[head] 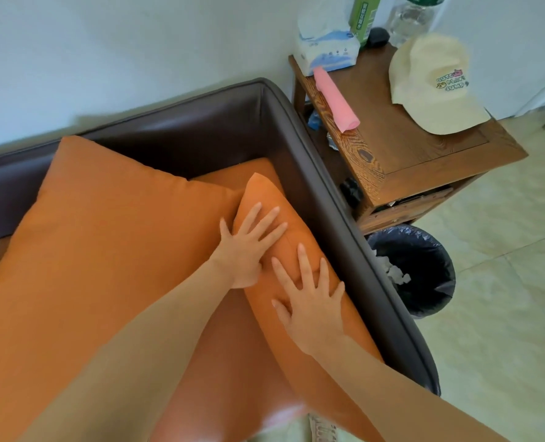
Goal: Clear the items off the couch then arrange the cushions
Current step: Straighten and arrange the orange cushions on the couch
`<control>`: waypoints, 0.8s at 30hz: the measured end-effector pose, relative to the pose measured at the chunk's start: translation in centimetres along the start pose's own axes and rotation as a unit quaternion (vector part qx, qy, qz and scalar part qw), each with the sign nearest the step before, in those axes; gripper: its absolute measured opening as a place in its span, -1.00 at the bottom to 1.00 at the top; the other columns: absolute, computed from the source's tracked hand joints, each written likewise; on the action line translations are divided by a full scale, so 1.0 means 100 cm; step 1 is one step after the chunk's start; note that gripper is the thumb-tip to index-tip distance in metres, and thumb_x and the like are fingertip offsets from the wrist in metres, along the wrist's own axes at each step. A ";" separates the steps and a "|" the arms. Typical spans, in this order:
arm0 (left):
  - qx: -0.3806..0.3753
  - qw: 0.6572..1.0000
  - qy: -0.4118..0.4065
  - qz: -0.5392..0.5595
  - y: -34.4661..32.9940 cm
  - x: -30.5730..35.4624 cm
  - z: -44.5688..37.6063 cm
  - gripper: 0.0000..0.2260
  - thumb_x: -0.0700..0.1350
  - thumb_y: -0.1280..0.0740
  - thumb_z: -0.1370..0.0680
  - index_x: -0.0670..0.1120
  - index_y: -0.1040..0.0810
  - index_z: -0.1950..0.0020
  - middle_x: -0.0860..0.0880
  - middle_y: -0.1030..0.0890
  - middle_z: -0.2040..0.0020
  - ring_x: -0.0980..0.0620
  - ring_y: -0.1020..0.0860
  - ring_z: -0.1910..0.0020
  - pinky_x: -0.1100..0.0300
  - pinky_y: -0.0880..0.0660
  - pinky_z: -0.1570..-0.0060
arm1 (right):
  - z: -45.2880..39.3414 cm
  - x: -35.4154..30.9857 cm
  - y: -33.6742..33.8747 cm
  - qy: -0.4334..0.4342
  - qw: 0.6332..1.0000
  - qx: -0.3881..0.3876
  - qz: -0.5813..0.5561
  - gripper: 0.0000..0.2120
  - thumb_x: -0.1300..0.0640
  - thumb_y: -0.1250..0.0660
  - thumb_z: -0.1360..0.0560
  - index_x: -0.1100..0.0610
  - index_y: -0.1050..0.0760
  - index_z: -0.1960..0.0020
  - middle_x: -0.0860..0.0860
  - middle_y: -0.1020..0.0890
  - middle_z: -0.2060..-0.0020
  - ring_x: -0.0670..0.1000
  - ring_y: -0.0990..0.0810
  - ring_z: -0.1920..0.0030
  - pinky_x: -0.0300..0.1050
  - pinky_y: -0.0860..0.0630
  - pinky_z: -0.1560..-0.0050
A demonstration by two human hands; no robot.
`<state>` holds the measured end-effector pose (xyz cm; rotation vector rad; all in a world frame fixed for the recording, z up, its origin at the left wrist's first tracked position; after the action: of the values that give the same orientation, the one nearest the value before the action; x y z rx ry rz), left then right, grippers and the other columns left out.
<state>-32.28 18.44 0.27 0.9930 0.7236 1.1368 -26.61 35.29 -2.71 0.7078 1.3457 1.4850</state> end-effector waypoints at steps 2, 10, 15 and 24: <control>-0.016 0.998 -0.012 0.067 -0.008 0.002 0.005 -0.07 -0.04 -0.30 -0.45 0.17 0.38 -0.52 0.12 0.51 -0.47 -0.06 0.53 -0.43 -0.48 -0.08 -0.33 | 0.008 0.006 -0.003 0.012 1.000 -0.022 -0.009 -0.04 -0.38 -0.33 -0.31 -0.26 0.16 -0.53 0.07 0.06 -0.56 0.38 -0.09 -0.47 0.56 -0.27 -0.13; -0.051 0.996 -0.064 0.036 -0.002 -0.001 -0.041 0.13 0.09 -0.48 -0.35 0.20 0.44 -0.49 0.09 0.56 -0.44 -0.10 0.55 -0.41 -0.38 -0.01 -0.42 | -0.012 0.018 0.002 -0.010 0.993 -0.077 -0.087 -0.15 -0.17 -0.22 -0.55 -0.32 0.46 -0.42 -0.03 0.41 -0.49 0.32 0.12 -0.50 0.42 -0.28 -0.29; -0.005 0.998 -0.050 0.029 -0.004 -0.005 -0.057 0.07 0.06 -0.44 -0.39 0.19 0.41 -0.50 0.07 0.48 -0.49 -0.09 0.46 -0.47 -0.33 -0.02 -0.44 | -0.030 0.010 0.003 -0.048 0.989 -0.070 -0.125 -0.24 -0.04 -0.21 -0.59 -0.30 0.32 -0.48 -0.04 0.37 -0.51 0.31 0.08 -0.50 0.42 -0.29 -0.28; 0.079 0.938 0.000 0.337 -0.045 -0.004 -0.024 0.04 -0.01 -0.47 -0.42 0.17 0.31 -0.54 0.13 0.51 -0.47 -0.08 0.48 -0.46 -0.04 -0.07 -0.39 | -0.048 0.000 0.017 -0.002 0.994 -0.072 -0.081 -0.34 0.13 -0.18 -0.62 -0.20 0.14 -0.54 -0.09 0.29 -0.53 0.36 0.01 -0.47 0.40 -0.28 -0.25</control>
<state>-32.71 18.20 -4.83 1.4377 0.4821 1.6855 -31.40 33.57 -2.14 0.4983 1.2483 1.4326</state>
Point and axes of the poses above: each hand's wrist, its own z-axis away from the middle knuckle, its own y-axis out of the back of the hand, x = y × z, the point moved 1 cm from there along -z, towards the middle knuckle
